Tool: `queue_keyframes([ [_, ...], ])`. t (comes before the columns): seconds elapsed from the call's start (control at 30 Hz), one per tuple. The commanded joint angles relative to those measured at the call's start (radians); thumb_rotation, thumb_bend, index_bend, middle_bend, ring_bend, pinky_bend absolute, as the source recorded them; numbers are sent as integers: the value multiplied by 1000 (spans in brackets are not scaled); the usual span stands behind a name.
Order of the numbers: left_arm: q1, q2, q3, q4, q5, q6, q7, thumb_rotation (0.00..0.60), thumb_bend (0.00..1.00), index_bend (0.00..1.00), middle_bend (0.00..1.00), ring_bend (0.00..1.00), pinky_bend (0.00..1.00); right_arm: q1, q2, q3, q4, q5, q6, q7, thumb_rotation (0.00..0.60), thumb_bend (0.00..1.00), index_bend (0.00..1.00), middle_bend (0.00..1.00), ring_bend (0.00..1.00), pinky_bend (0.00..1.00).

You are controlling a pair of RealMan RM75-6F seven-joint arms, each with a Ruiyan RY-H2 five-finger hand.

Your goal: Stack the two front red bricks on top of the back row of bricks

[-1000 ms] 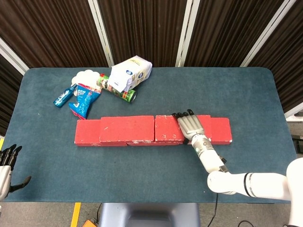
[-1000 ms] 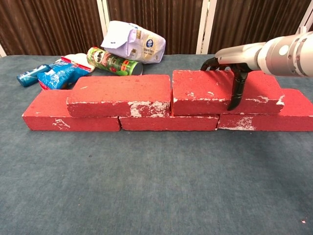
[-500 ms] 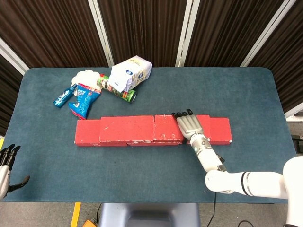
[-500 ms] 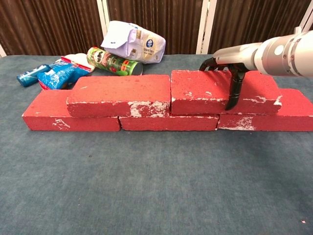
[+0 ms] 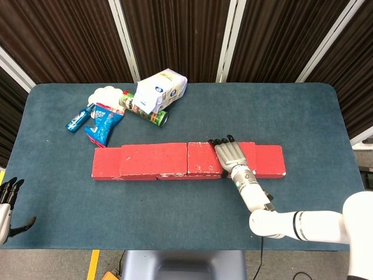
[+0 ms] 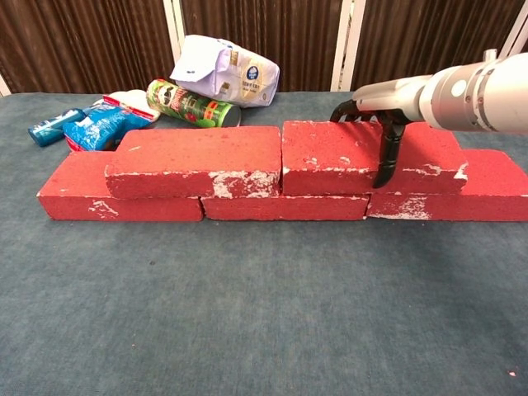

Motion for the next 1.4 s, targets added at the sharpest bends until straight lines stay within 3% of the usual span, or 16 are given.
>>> queue_keyframes([
  [0.03,0,0,1,1,3,1,0,600,225,0,0,0,31,3,-4,-2,3,3,1,-2,600,121,264,348,251,0],
  [0.6,0,-2,0,-1,1,0,4,600,226,0,0,0,31,7,-13,0,11,13,14,-2,600,113,258,284,175,0],
  [1.4,0,1,-2,-4,-7,-4,5,600,225,0,0,0,31,11,-20,9,9,22,26,-8,600,0,253,229,137,0],
])
